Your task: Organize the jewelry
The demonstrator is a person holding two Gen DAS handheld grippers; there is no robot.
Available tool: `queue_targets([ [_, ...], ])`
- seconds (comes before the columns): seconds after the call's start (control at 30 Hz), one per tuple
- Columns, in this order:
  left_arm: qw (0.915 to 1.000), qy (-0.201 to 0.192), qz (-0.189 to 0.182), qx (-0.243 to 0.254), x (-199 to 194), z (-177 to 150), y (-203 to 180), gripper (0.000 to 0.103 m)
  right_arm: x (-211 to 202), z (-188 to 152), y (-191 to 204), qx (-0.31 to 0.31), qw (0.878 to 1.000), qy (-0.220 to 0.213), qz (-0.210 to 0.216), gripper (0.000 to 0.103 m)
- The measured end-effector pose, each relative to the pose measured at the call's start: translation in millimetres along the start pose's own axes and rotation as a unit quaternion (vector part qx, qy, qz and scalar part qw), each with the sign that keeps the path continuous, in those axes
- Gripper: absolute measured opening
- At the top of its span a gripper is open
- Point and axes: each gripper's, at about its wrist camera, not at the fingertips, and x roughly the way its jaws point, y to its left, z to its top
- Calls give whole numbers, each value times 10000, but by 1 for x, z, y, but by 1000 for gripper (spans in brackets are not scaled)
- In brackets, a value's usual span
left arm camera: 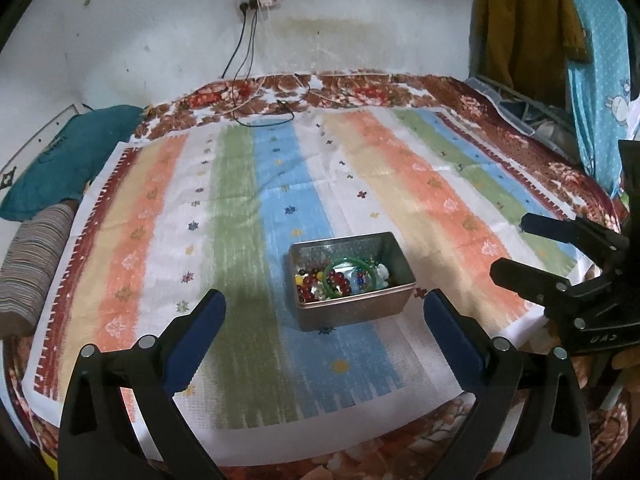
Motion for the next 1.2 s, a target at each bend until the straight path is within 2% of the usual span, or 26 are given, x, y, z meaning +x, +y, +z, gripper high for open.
queue_targets([
  [0.27, 9999, -108, 5, -39, -4, 1, 3, 97, 3, -1, 3, -52, 9999, 54, -140, 96],
  [0.6, 9998, -172, 34, -34, -7, 2, 3, 97, 5, -1, 2, -63, 9999, 89, -70, 96],
  [0.8, 9996, -122, -121, -241, -7, 3, 10, 97, -3, -4, 3, 4, 10000, -48, 16, 96],
  [1.2, 9998, -117, -22, -170, -5, 4, 8, 97, -3, -5, 7, -27, 9999, -32, 115, 96],
])
